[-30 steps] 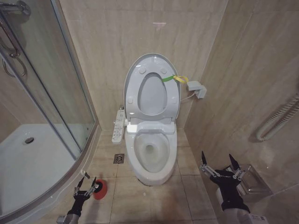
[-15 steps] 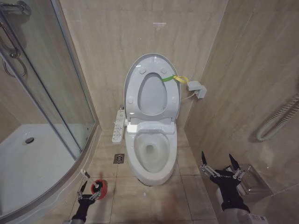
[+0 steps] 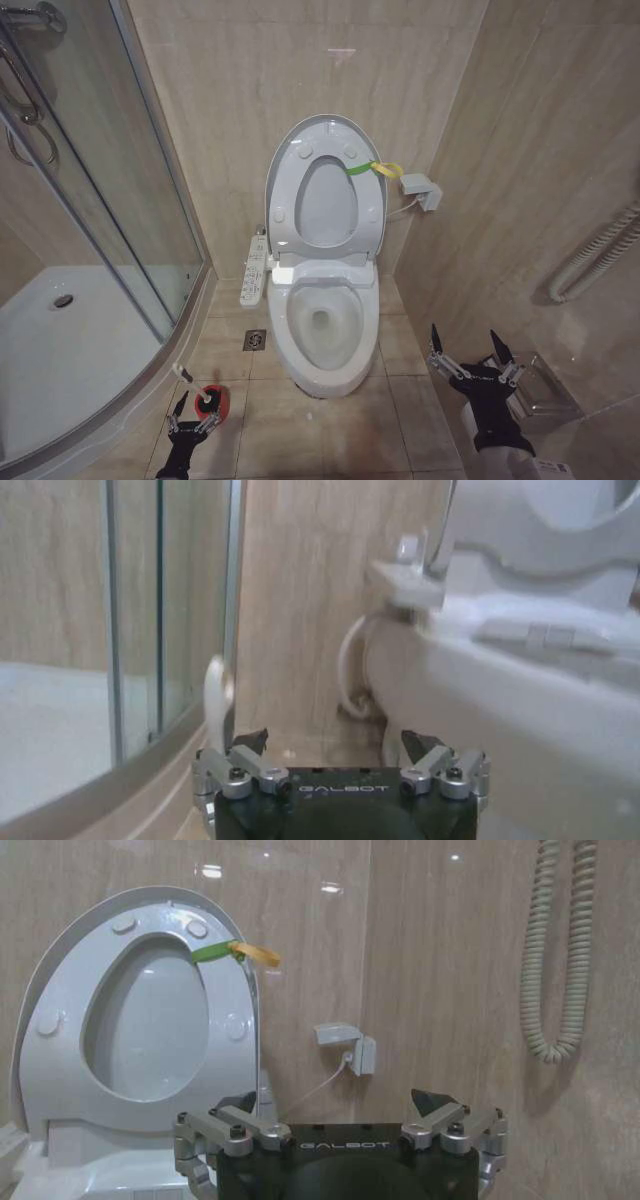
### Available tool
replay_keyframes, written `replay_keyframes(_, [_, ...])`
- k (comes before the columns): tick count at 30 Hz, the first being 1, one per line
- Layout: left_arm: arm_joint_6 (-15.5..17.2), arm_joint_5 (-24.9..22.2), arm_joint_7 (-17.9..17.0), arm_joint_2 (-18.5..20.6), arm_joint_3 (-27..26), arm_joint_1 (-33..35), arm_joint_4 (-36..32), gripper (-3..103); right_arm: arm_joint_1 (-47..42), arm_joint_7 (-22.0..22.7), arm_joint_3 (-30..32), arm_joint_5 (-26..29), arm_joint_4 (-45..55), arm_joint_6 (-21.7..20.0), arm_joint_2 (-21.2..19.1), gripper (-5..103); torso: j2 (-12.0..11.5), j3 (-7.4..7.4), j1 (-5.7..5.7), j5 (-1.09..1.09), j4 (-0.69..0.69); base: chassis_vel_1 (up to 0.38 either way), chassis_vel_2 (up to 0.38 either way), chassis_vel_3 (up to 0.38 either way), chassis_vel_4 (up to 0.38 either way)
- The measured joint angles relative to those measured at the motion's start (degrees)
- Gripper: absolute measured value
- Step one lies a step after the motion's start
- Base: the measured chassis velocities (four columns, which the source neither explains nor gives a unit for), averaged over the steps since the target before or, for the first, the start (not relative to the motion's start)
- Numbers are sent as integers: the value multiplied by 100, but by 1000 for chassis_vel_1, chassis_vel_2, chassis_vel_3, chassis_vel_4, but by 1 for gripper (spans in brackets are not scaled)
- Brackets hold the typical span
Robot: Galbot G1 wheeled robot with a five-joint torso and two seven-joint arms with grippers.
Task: Open the toilet lid, clean the toilet bowl with a toilet brush, close the toilet lid, and flush.
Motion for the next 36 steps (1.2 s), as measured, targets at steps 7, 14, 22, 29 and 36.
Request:
replay_keyframes(7, [861, 136, -667, 32, 88, 652, -1591, 89, 0, 0, 0, 0, 0, 0, 0, 100, 0, 0, 0, 0, 1, 0, 0, 0, 0])
replay_keyframes(14, [1159, 190, -733, 109, -12, 1074, -2771, 97, 0, 0, 0, 0, 0, 0, 0, 100, 0, 1, 0, 0, 0, 0, 0, 0, 0])
replay_keyframes(22, [996, 558, -765, 127, -275, 1378, -3130, 100, 0, 0, 0, 0, 0, 0, 0, 100, 0, 1, 0, -1, 1, 0, 0, 0, 0])
replay_keyframes(29, [1140, 555, -832, 154, -385, 1585, -3423, 99, 0, 0, 0, 0, 0, 0, 0, 100, 57, 33, 25, -1, 0, 0, 0, 0, 0])
replay_keyframes(36, [1141, 551, -864, 177, -427, 1614, -3487, 98, 0, 0, 0, 0, 0, 0, 0, 100, 223, 125, 96, -1, -1, 0, 0, 0, 0])
